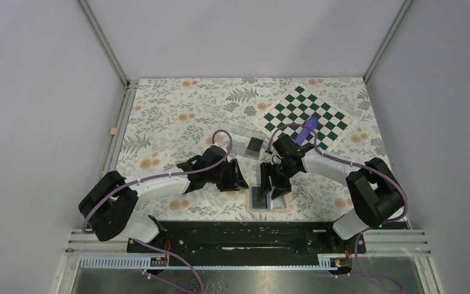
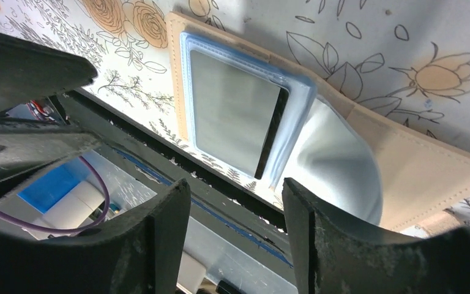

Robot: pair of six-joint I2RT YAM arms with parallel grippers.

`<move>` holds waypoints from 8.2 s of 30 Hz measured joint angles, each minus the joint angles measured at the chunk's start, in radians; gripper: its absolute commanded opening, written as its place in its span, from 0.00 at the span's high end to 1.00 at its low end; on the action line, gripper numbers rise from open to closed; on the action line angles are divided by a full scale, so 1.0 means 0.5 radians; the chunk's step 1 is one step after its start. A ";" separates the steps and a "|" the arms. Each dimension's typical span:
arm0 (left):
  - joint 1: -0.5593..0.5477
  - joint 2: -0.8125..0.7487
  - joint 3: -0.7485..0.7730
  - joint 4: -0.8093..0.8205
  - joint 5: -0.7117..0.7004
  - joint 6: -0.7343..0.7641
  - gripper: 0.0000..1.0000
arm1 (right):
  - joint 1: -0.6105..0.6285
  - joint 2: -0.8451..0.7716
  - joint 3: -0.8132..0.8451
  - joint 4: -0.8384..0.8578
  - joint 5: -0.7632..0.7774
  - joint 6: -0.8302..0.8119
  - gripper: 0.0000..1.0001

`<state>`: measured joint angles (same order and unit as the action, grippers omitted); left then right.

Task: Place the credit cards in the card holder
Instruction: Turn over the card slot in the card holder, then pick up the credit card from the storage box.

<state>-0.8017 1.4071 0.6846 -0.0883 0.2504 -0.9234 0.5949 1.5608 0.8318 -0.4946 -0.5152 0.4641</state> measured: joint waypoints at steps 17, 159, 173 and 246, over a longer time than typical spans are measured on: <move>-0.063 0.310 -0.145 0.655 0.264 -0.272 0.57 | 0.000 0.113 -0.031 -0.031 0.110 -0.047 0.78; -0.314 0.752 0.528 0.405 0.435 -0.240 0.54 | -0.389 -0.607 0.002 -0.264 0.166 -0.182 0.28; 0.186 0.261 0.349 0.497 0.516 -0.024 0.52 | -0.419 -0.294 0.410 -0.292 0.055 -0.179 0.28; 0.508 1.598 2.044 -1.128 0.262 0.762 1.00 | -0.481 0.875 1.251 -0.230 -0.059 -0.061 0.93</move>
<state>-0.5476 2.2059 1.7065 -0.6525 0.3813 -0.5423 0.3542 1.9984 1.4574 -0.6098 -0.5446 0.4335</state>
